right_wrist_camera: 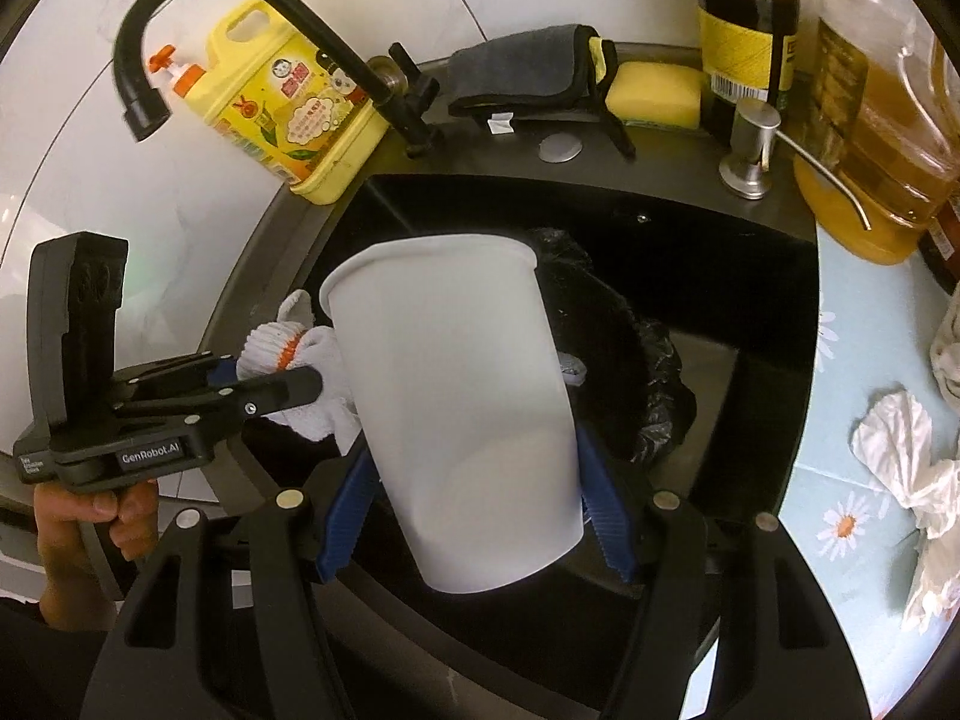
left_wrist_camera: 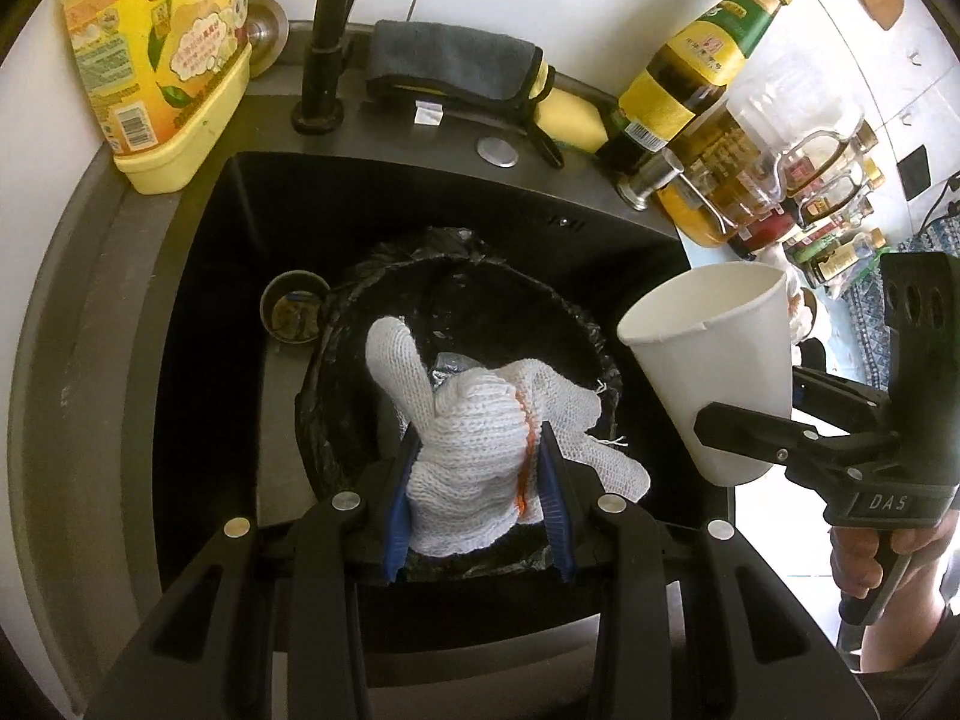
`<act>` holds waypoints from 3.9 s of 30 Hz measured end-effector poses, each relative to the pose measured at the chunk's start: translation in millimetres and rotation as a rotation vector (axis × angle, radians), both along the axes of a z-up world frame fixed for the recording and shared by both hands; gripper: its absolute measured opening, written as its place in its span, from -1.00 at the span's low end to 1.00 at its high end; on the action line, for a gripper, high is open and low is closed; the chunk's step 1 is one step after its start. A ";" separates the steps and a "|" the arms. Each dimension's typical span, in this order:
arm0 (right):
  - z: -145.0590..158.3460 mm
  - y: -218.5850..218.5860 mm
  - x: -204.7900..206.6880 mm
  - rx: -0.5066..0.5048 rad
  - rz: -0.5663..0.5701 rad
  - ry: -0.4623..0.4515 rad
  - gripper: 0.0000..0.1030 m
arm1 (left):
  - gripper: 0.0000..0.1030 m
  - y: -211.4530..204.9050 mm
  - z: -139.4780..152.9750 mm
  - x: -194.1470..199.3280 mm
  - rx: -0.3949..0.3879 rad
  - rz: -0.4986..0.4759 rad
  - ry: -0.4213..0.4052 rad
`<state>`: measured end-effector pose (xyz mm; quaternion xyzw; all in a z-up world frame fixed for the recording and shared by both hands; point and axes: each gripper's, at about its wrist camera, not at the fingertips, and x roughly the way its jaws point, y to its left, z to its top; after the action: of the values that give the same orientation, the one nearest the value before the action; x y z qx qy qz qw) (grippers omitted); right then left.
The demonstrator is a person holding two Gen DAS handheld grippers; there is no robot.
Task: Collect trash
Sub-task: 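Open both tools to drop the glove and cup into the bin, then move both tools back over the tablecloth, right tool toward the clear plastic cup, then grasp the clear plastic cup with the right tool while the left tool grasps crumpled tissue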
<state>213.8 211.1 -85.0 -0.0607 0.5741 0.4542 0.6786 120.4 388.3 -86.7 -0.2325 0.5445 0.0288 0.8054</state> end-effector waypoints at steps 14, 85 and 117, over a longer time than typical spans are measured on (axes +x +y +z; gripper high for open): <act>-5.7 6.4 19.1 -0.002 -0.027 0.046 0.28 | 0.25 6.9 -10.9 16.8 -0.016 -0.002 0.046; 28.2 -293.8 63.0 -0.191 0.084 -0.299 0.69 | 0.73 -208.1 22.8 22.1 0.043 0.138 0.008; -50.8 -326.4 109.8 -0.324 0.279 -0.234 0.23 | 0.87 -284.7 -8.2 34.2 0.015 0.177 0.052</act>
<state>323.6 -115.2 -135.8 -0.2998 0.5430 0.4353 0.6525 154.6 103.6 -94.9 -0.2727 0.5422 0.1099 0.7872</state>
